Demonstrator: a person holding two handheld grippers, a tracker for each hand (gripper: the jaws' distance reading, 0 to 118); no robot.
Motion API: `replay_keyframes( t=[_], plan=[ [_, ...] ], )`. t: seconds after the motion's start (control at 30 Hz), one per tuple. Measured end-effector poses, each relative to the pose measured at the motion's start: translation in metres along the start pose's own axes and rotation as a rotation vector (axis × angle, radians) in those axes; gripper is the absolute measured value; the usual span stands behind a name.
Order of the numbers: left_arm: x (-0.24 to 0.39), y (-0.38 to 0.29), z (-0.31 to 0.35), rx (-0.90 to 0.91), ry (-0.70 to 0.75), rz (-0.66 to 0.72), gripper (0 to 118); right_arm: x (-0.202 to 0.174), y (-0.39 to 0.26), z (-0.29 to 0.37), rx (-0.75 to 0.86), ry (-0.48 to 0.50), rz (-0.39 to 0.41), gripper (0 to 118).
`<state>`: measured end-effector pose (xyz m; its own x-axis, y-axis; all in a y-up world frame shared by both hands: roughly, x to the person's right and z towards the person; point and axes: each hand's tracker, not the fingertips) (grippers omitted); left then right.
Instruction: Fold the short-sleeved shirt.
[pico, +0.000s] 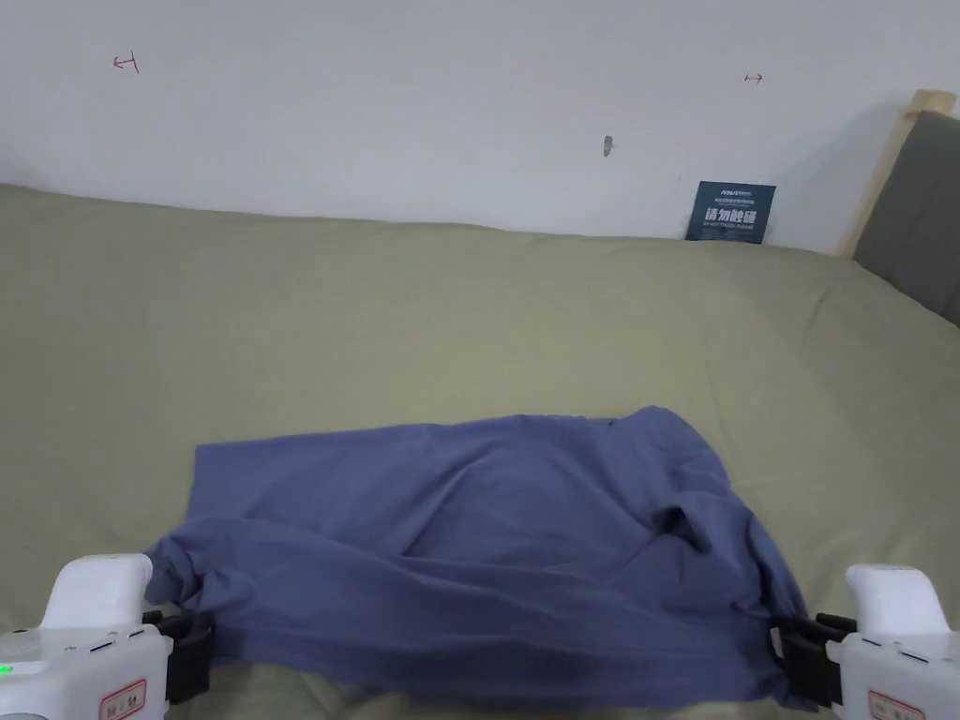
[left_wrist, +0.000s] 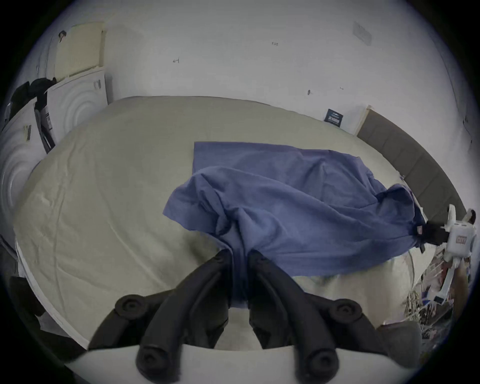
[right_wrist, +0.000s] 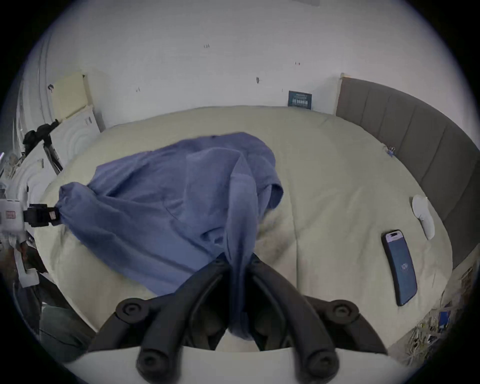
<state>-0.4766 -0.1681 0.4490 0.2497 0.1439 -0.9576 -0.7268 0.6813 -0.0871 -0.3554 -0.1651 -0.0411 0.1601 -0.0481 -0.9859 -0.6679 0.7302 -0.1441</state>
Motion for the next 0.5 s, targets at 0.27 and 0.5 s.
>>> replay_keyframes(
  t=[0.27,0.5],
  plan=[
    [-0.022,-0.022,0.035,-0.049,-0.036,0.012,13,-0.003,-0.014,0.039,-0.047,0.026,-0.067,8],
    [-0.033,-0.061,0.042,-0.157,-0.058,0.041,13,-0.002,-0.056,0.042,-0.147,0.027,-0.122,8]
  ],
)
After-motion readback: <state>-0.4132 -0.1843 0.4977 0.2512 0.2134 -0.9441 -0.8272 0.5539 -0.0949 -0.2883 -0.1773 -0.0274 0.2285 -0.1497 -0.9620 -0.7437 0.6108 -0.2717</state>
